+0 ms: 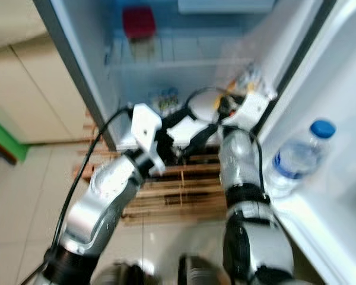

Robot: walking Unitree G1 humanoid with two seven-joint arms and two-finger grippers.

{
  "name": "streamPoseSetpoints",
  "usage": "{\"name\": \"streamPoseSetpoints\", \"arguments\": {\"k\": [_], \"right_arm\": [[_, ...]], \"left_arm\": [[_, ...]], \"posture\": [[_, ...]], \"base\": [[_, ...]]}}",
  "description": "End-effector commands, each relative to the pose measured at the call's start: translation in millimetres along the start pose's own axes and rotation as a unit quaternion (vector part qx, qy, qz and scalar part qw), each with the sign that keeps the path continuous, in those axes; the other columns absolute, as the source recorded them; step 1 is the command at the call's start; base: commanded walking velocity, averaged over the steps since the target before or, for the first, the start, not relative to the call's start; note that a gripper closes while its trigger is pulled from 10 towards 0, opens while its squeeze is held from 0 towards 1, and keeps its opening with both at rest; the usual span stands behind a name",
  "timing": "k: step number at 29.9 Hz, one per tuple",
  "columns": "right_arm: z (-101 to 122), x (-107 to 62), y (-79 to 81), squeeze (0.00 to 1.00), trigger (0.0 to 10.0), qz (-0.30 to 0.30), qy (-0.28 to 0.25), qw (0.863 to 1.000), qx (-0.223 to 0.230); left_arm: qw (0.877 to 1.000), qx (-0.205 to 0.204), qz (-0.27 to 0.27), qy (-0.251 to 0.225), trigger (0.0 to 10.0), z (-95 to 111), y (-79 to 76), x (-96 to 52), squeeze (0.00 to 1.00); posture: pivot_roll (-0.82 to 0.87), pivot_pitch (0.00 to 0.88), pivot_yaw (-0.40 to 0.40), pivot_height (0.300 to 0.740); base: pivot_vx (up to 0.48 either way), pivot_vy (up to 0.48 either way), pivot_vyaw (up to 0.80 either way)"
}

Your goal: Restocking fridge

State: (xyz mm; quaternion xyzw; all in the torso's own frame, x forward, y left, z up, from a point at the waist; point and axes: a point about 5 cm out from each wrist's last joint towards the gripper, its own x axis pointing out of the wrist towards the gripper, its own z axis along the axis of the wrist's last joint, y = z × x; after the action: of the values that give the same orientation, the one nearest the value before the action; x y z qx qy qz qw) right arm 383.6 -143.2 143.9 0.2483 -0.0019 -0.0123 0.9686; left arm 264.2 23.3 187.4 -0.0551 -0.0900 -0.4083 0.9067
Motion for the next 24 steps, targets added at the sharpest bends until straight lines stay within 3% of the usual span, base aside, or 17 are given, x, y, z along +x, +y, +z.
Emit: {"name": "streamPoseSetpoints", "arguments": {"k": [1,11,17,24], "right_arm": [[-4,1.9,5.2,0.0,0.0,0.006,0.014,1.0,0.019],[-7,9.8,29.7,0.0,0.0,0.032,0.042,0.995,0.085],[7,17.4,49.3,0.0,0.0,0.059,0.026,0.99,0.127],[15,22.5,48.8,0.0,0.0,0.046,0.021,0.986,0.162]], "left_arm": [[1.0,0.003,0.004,-0.002,10.0,4,-1.4,-2.8,0.0],[1.0,-0.003,0.011,0.008,10.0,10,-9.5,-11.5,0.0],[0.999,-0.016,0.028,0.017,10.0,12,-18.0,-24.1,0.0],[0.998,-0.031,0.037,0.027,10.0,11,-25.4,-34.1,0.0]], "posture": [[0.01,0.225,0.03,0.736],[0.05,0.285,0.009,0.736],[0.1,0.335,-0.015,0.736],[0.12,0.368,-0.022,0.736]], "base": [[0.0,0.0,0.0],[0.0,0.0,0.0],[0.0,0.0,0.0],[0.0,0.0,0.0]]}}
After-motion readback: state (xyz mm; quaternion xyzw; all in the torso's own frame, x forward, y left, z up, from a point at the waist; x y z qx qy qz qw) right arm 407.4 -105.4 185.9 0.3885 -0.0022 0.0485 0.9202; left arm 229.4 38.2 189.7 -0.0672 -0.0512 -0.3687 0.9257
